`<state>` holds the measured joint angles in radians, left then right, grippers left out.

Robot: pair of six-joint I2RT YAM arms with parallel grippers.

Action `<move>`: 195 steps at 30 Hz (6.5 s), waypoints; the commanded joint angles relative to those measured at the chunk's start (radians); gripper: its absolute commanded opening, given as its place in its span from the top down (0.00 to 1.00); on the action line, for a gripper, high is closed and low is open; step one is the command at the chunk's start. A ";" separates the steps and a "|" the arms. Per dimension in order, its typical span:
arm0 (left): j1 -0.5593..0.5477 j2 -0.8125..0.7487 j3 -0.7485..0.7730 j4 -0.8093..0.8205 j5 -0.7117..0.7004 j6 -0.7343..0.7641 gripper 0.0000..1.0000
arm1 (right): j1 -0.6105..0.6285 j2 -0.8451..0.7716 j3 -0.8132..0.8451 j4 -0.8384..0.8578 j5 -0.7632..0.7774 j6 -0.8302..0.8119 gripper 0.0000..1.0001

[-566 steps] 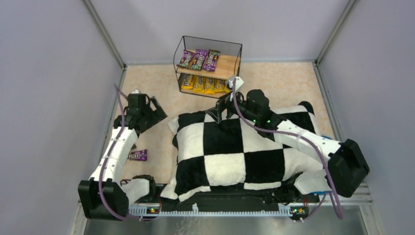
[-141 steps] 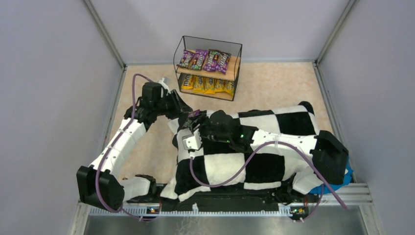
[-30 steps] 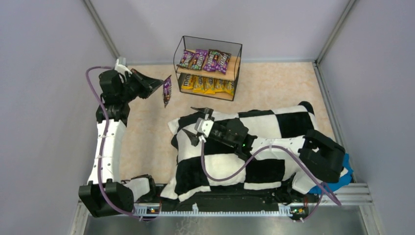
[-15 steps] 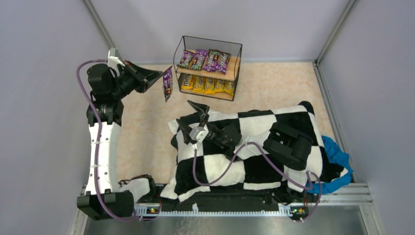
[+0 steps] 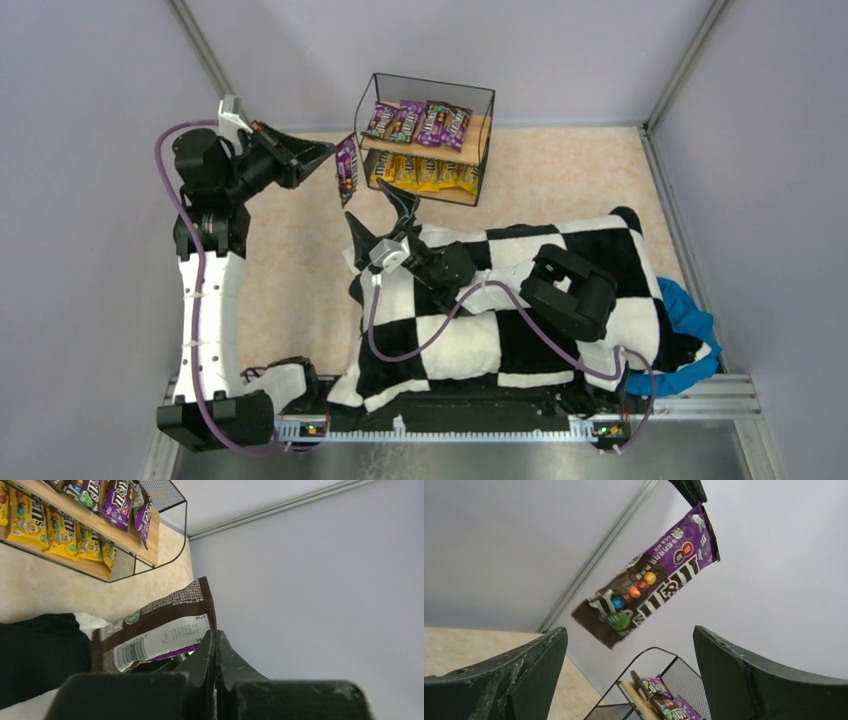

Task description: Place and organize the candy bags onto the shelf

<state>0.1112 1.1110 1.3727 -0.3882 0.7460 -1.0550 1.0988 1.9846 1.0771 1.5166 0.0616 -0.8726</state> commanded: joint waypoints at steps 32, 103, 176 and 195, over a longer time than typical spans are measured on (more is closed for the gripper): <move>-0.001 -0.037 0.030 0.055 0.002 -0.064 1.00 | 0.009 -0.031 0.047 0.093 0.068 0.049 0.30; -0.003 -0.042 -0.004 0.091 0.000 -0.120 1.00 | 0.040 0.113 0.216 0.073 0.157 0.017 0.14; -0.004 -0.146 -0.189 -0.096 -0.396 0.586 0.02 | -0.129 -0.513 -0.055 -0.722 0.250 0.240 1.00; -0.079 -0.201 -0.551 0.056 -0.411 0.768 0.02 | -0.317 -0.135 0.709 -1.432 0.610 0.453 1.00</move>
<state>0.0486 0.9314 0.8463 -0.4072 0.4011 -0.3676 0.7879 1.7824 1.6672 0.2131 0.5426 -0.4431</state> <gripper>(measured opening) 0.985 0.033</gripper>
